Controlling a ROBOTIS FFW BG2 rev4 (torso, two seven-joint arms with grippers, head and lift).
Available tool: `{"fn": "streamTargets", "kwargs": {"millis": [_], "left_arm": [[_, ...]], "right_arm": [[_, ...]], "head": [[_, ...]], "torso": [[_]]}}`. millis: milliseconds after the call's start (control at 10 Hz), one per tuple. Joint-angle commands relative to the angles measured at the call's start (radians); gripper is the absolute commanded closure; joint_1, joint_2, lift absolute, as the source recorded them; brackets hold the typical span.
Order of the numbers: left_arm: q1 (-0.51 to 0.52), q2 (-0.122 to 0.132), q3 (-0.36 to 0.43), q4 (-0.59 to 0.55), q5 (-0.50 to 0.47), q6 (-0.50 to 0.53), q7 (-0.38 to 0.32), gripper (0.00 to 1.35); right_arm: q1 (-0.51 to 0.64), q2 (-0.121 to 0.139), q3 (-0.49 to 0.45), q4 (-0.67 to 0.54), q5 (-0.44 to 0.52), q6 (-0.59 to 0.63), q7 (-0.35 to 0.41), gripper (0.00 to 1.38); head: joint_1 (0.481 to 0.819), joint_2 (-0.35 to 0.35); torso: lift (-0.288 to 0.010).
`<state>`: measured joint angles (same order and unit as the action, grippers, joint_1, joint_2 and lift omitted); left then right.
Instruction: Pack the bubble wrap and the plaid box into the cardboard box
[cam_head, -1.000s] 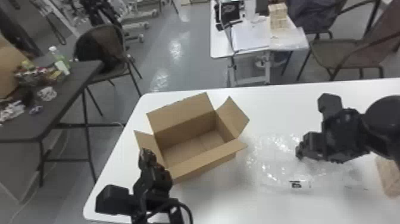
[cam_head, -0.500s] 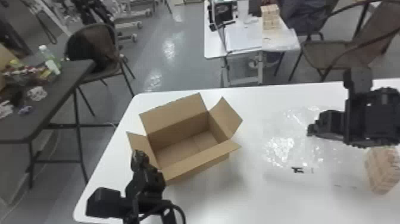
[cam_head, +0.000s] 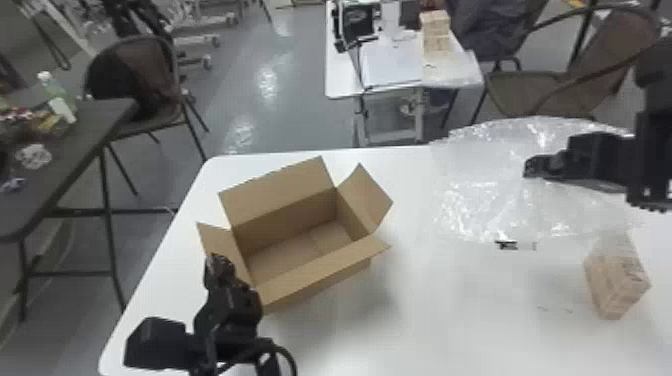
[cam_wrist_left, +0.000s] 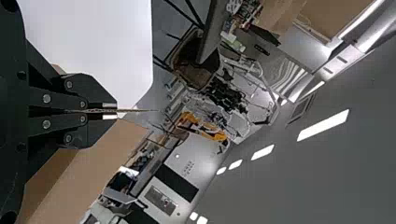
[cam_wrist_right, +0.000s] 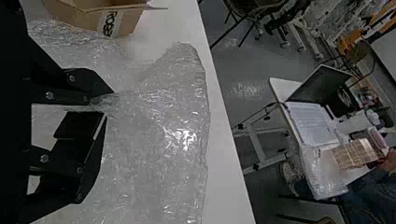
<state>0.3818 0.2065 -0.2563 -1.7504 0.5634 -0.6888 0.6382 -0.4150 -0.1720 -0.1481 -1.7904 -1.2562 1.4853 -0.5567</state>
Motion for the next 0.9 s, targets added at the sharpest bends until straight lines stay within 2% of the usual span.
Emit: {"fn": "streamTargets", "kwargs": {"millis": [0, 100, 200, 300, 400, 500, 600, 700, 800], "left_arm": [[-0.003, 0.001, -0.004, -0.001, -0.002, 0.008, 0.0, 1.21], [-0.003, 0.001, -0.003, -0.001, -0.004, 0.009, 0.001, 1.21], [-0.004, 0.001, -0.004, -0.001, -0.004, 0.011, 0.001, 1.21], [-0.008, 0.001, -0.008, -0.001, -0.004, 0.02, 0.001, 1.21], [-0.012, 0.001, -0.011, 0.0, -0.004, 0.029, 0.001, 1.21], [-0.018, 0.001, -0.014, 0.005, -0.002, 0.034, 0.001, 1.21], [-0.02, -0.001, -0.015, 0.005, 0.0, 0.037, 0.001, 1.21], [-0.02, -0.001, -0.017, 0.005, 0.0, 0.037, 0.001, 1.21], [-0.02, -0.001, -0.018, 0.005, 0.001, 0.037, 0.001, 1.21]], "right_arm": [[-0.034, -0.038, 0.004, 0.014, -0.12, 0.026, 0.0, 1.06], [-0.071, -0.06, 0.042, 0.026, -0.16, 0.035, 0.0, 1.06], [-0.108, -0.069, 0.077, 0.059, -0.201, 0.041, 0.0, 1.06], [-0.142, -0.069, 0.102, 0.108, -0.236, 0.044, 0.001, 1.06], [-0.176, -0.066, 0.13, 0.151, -0.221, 0.043, 0.001, 1.06], [-0.2, -0.049, 0.157, 0.2, -0.054, 0.029, 0.195, 1.06], [-0.229, -0.032, 0.22, 0.249, 0.204, -0.026, 0.517, 1.06], [-0.274, -0.012, 0.291, 0.301, 0.423, -0.074, 0.756, 1.06], [-0.317, 0.014, 0.34, 0.376, 0.587, -0.109, 0.963, 1.06]], "head": [[0.695, 0.213], [0.695, 0.219], [0.695, 0.224], [0.695, 0.237], [0.695, 0.254], [0.695, 0.261], [0.695, 0.281], [0.695, 0.296], [0.695, 0.312]], "torso": [[-0.102], [-0.102], [-0.102], [-0.102], [-0.102], [-0.102], [-0.102], [-0.102], [-0.102]]}}
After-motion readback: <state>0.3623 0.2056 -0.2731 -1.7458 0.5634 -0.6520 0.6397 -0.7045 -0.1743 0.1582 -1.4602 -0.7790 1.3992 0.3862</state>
